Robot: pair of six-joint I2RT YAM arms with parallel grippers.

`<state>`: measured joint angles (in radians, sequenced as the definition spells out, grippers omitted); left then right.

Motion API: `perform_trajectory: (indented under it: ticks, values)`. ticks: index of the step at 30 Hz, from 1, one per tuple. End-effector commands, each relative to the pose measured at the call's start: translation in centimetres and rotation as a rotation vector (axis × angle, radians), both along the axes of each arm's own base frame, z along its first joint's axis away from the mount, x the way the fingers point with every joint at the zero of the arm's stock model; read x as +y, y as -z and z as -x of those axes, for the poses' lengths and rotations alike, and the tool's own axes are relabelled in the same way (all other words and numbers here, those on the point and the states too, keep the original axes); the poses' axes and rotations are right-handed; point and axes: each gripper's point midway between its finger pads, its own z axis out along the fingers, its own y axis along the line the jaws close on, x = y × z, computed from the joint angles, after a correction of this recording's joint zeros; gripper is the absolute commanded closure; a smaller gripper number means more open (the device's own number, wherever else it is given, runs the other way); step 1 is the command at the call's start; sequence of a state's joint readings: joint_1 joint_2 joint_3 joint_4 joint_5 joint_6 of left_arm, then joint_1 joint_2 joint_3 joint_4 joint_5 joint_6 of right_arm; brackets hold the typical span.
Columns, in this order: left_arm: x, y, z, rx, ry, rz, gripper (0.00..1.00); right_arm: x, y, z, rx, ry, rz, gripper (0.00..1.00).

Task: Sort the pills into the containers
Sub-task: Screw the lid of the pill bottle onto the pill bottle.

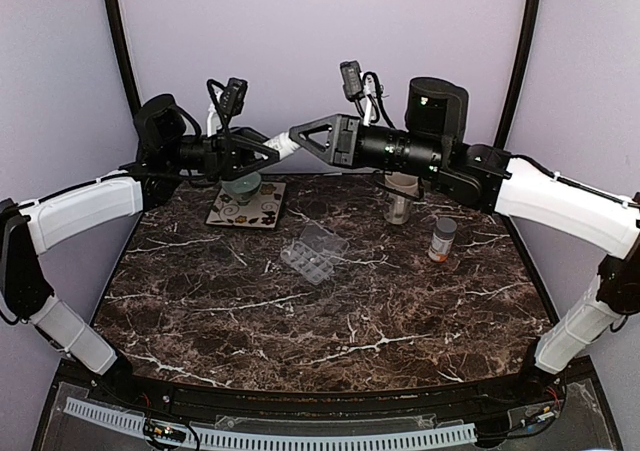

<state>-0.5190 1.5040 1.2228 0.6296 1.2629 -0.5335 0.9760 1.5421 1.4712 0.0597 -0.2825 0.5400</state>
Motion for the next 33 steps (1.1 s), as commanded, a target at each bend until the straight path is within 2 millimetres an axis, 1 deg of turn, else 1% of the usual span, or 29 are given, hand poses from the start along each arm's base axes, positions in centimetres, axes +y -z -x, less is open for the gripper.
perform_trajectory:
  ticks: [1, 10, 14, 15, 18, 25, 33]
  values:
    - [-1.9, -5.9, 2.8, -0.250, -0.112, 0.125, 1.00, 3.7, 15.3, 2.7, 0.333, -0.120, 0.336, 1.00]
    - [-2.1, -5.9, 2.2, -0.407, -0.295, 0.099, 1.00, 4.1, 17.1, 3.0, 0.466, -0.123, 0.363, 1.00]
    - [-1.9, -5.6, 2.0, -0.486, -0.368, 0.084, 1.00, 3.8, 17.6, 3.1, 0.506, -0.118, 0.394, 1.00]
    - [-1.8, -5.5, 1.5, -0.499, -0.408, 0.078, 1.00, 3.7, 17.8, 3.1, 0.513, -0.113, 0.402, 1.00]
    - [-1.8, -5.2, 1.3, -0.553, -0.470, 0.060, 1.00, 3.5, 18.3, 3.1, 0.536, -0.098, 0.423, 1.00]
    - [-2.0, -4.8, 1.0, -0.676, -0.636, 0.021, 1.00, 3.3, 19.7, 2.7, 0.581, -0.057, 0.464, 1.00]
    - [-1.9, -4.9, 1.0, -0.760, -0.798, 0.042, 1.00, 3.3, 21.6, 2.0, 0.626, -0.003, 0.500, 1.00]
